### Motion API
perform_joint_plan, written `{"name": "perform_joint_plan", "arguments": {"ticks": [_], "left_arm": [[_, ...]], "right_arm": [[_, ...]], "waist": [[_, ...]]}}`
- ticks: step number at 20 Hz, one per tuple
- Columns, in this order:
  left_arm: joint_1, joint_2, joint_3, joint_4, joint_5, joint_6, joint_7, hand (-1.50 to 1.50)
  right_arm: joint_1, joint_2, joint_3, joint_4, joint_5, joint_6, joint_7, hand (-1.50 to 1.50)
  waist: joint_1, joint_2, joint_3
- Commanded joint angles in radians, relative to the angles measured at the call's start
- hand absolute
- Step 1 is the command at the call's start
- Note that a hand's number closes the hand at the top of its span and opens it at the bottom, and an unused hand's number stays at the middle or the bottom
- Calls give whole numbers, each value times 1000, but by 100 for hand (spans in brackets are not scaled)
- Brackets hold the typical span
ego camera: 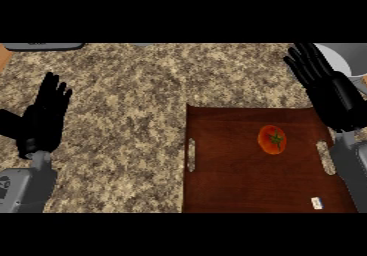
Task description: Pick the tomato from the tray and place it in the pot
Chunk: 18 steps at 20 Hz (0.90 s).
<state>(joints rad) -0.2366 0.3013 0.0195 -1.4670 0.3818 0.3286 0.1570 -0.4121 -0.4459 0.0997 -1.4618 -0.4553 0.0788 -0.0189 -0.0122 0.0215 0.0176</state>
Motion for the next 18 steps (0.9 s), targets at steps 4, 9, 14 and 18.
{"name": "perform_joint_plan", "arguments": {"ticks": [4, 9, 14, 18], "left_arm": [[119, 176, -57, -16, -156, -73, -7, 0], [197, 191, -92, 11, -211, -71, -31, 0], [239, 174, -129, -40, -265, -48, -51, 0], [219, 171, -99, 16, -282, -109, -60, 0]], "right_arm": [[161, -98, -75, 158, -5, 94, -22, 150], [224, -249, -133, 114, 358, -159, -312, -150], [419, -72, -128, 184, 406, -245, -735, -150], [415, -177, -179, 206, 405, -106, -728, -150]], "waist": [[20, -17, -15], [-28, -29, -12], [2, -22, -14], [9, -22, -18]]}}
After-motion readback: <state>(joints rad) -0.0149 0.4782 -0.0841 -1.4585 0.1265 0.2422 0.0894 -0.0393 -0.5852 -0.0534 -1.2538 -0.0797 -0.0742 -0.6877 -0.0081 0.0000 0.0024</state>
